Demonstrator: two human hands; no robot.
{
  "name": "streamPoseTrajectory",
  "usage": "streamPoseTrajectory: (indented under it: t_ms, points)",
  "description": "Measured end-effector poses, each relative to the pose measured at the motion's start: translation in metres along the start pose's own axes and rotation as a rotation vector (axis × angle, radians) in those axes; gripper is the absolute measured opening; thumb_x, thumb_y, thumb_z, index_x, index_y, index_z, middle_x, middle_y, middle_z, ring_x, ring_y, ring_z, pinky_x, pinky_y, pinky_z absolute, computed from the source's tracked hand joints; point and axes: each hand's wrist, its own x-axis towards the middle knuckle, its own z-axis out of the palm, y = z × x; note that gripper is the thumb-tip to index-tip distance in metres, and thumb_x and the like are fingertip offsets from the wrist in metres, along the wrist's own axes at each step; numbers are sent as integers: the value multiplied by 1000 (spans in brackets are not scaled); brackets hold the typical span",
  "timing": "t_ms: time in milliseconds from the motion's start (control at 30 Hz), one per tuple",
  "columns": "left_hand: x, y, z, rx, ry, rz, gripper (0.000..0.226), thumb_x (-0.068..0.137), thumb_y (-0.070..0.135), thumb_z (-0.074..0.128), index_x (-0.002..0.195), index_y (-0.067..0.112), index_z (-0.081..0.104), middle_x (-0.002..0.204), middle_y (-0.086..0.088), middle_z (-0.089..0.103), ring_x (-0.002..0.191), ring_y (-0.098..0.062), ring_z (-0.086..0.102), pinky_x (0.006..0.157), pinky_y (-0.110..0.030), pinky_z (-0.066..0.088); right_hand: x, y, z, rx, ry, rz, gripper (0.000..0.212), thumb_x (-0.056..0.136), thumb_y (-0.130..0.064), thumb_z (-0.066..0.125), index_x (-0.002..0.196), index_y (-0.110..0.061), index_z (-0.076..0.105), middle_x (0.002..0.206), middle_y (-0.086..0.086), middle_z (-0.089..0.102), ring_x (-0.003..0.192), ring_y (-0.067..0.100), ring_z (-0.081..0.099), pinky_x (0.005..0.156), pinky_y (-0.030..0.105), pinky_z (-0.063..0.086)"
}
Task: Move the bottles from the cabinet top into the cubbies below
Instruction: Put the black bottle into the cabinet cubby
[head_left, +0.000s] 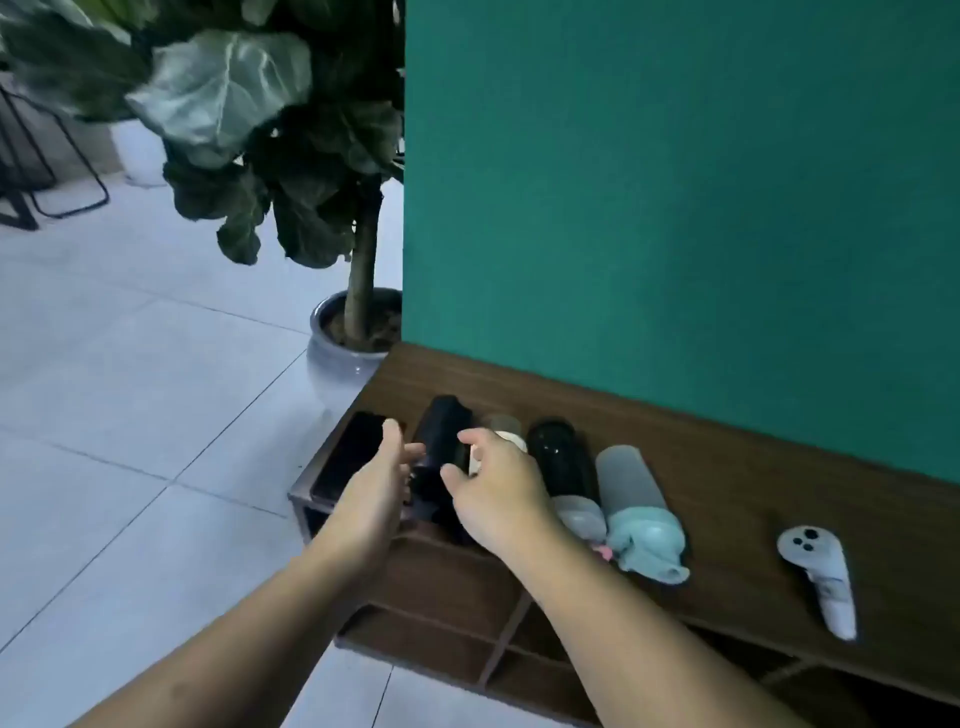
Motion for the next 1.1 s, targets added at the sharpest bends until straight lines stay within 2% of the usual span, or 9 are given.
streamPoseTrajectory:
  t_ms: [67, 133, 233, 367, 533, 667, 767, 967, 1100]
  points:
    - [15, -19, -2, 121, 125, -17, 66, 103, 66, 21, 122, 20, 64, 118, -7, 66, 98, -17, 62, 96, -48, 50, 11, 6, 28, -197, 17, -34, 59, 93, -33, 63, 150, -31, 47, 141, 6, 59, 127, 34, 56, 104, 43, 50]
    - [32, -30, -9, 245, 191, 18, 79, 86, 65, 12, 117, 12, 60, 106, -11, 67, 107, -30, 61, 103, -55, 48, 18, 12, 53, -305, 31, -55, 66, 91, -33, 65, 153, -27, 41, 144, 9, 54, 132, 36, 49, 105, 42, 45]
    - [60, -45, -20, 345, 280, 44, 84, 77, 64, 9, 116, 13, 64, 113, -13, 67, 120, -39, 57, 105, -58, 47, 30, 18, 81, -384, 37, -98, 74, 86, -34, 67, 152, -24, 38, 146, 12, 50, 134, 35, 44, 108, 42, 39]
    - [82, -51, -26, 129, 146, -56, 64, 103, 63, 28, 111, 15, 71, 103, -11, 75, 95, -30, 71, 76, -40, 59, 38, 25, 107, -427, 26, -135, 90, 81, -28, 71, 157, -28, 23, 149, 14, 43, 134, 37, 44, 106, 44, 42]
    - [80, -65, -41, -17, 109, -52, 60, 103, 61, 39, 119, 12, 70, 102, -11, 76, 78, -26, 71, 58, -31, 53, 33, 28, 119, -489, 160, -186, 89, 81, -23, 76, 154, -31, 25, 147, 13, 43, 132, 37, 43, 104, 44, 43]
    - [53, -78, -53, -94, 121, 65, 54, 102, 62, 40, 101, 16, 70, 106, -14, 79, 91, -27, 73, 70, -34, 53, 5, 25, 115, -566, 285, -307, 89, 80, -24, 79, 152, -32, 28, 142, 11, 47, 126, 36, 45, 102, 41, 42]
    - [14, -87, -60, -133, 115, 152, 57, 102, 63, 38, 106, 20, 74, 100, -8, 80, 98, -22, 72, 75, -35, 49, -27, 23, 103, -597, 346, -374, 89, 77, -25, 81, 150, -31, 30, 137, 11, 52, 124, 36, 48, 97, 41, 44]
    - [-66, -136, -68, -341, 109, 254, 53, 105, 57, 40, 94, 22, 79, 123, 2, 68, 123, -22, 56, 106, -51, 51, -125, 36, 76, -458, 258, -408, 85, 61, -59, 83, 133, -36, 43, 120, -2, 64, 108, 27, 63, 81, 38, 53]
    - [-93, -189, -75, -409, 49, 190, 40, 103, 42, 57, 68, 28, 72, 101, 2, 69, 89, -19, 60, 86, -45, 49, -171, 65, 82, -305, 88, -348, 77, 47, -66, 83, 114, -42, 54, 106, -16, 70, 98, 14, 67, 84, 38, 57]
